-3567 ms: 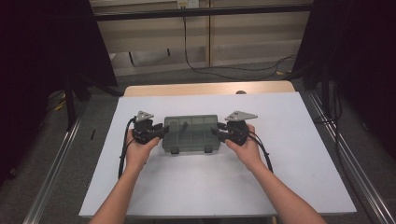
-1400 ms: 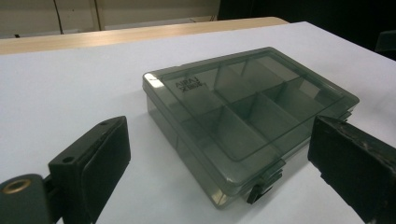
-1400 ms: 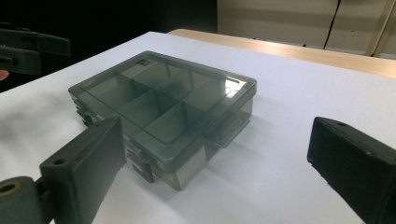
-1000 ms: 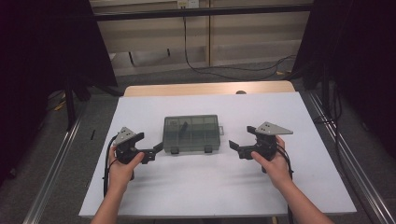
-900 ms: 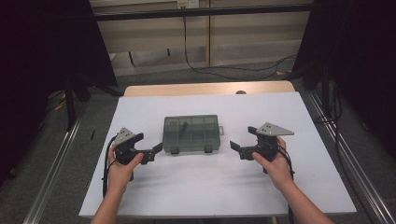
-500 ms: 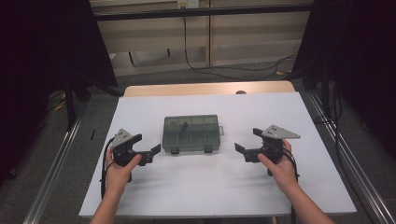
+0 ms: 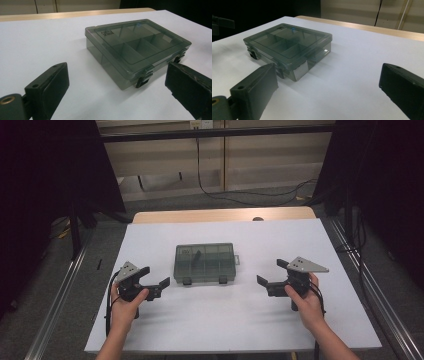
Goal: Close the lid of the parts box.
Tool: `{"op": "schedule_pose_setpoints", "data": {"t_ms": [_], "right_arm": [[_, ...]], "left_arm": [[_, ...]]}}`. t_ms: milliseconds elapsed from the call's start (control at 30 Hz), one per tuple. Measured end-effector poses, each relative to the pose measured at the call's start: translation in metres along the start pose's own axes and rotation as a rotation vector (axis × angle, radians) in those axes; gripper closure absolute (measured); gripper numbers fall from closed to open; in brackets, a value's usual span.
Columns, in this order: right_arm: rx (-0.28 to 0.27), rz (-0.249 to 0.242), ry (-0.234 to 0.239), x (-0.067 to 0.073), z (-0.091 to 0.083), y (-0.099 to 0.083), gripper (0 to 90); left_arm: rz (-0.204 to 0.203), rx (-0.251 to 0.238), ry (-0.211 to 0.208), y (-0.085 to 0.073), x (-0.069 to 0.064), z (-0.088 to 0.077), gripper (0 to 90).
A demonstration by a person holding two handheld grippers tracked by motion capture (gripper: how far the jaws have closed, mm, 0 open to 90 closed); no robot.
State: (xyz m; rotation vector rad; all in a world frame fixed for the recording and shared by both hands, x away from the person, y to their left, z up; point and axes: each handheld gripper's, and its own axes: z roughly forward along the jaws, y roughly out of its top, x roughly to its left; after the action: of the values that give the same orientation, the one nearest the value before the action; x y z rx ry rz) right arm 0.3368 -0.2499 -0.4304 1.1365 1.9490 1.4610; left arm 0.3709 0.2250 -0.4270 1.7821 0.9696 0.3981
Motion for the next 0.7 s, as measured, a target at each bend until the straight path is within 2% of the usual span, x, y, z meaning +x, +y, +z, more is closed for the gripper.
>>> {"op": "schedule_pose_setpoints", "data": {"t_ms": [233, 700], "right_arm": [[-0.003, -0.004, -0.009, -0.003, -0.006, -0.003, 1.6], [-0.012, -0.004, -0.022, -0.009, -0.016, -0.007, 1.5]], "left_arm": [[-0.005, -0.005, 0.005, -0.002, 0.001, -0.003, 5.4], [0.02, -0.012, -0.008, -0.005, -0.002, -0.007, 4.9]]}}
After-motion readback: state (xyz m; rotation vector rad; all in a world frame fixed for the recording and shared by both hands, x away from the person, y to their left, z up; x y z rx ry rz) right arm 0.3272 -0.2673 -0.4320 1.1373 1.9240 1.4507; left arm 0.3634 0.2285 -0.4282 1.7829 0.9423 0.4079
